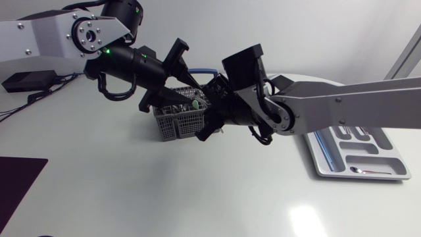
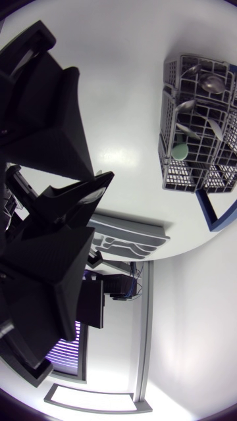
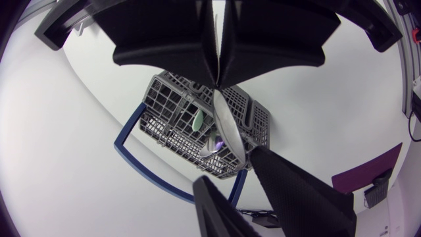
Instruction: Unload the cutlery basket into the drawer organizer.
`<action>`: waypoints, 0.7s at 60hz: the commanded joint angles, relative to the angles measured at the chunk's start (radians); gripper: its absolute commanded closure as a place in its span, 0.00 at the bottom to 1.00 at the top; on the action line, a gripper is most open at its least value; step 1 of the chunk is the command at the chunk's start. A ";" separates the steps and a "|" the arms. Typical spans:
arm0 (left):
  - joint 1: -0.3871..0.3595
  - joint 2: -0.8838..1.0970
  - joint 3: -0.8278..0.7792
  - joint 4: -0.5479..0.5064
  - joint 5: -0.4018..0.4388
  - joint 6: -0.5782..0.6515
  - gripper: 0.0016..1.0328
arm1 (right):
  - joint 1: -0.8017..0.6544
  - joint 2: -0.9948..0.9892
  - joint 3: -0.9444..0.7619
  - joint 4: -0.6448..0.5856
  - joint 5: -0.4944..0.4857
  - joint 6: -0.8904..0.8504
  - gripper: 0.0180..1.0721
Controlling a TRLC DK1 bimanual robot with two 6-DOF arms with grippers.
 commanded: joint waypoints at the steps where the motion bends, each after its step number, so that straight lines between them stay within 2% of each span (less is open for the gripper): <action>1: 0.028 -0.031 0.032 -0.017 0.009 -0.014 0.38 | -0.022 -0.026 -0.021 -0.004 -0.021 -0.007 0.95; 12: 0.053 -0.026 0.082 -0.089 -0.086 0.044 0.36 | -0.086 -0.074 -0.057 -0.041 -0.113 -0.017 0.95; 18: 0.060 0.010 0.136 -0.163 -0.133 0.107 0.36 | -0.142 -0.112 -0.093 -0.073 -0.169 -0.056 0.95; 26: 0.073 0.044 0.170 -0.212 -0.177 0.165 0.36 | -0.223 -0.166 -0.136 -0.121 -0.273 -0.131 0.95; 34: 0.074 0.052 0.174 -0.217 -0.235 0.219 0.36 | -0.309 -0.206 -0.168 -0.179 -0.345 -0.221 0.95; 42: 0.063 0.095 0.205 -0.274 -0.307 0.335 0.36 | -0.404 -0.242 -0.194 -0.240 -0.411 -0.339 0.95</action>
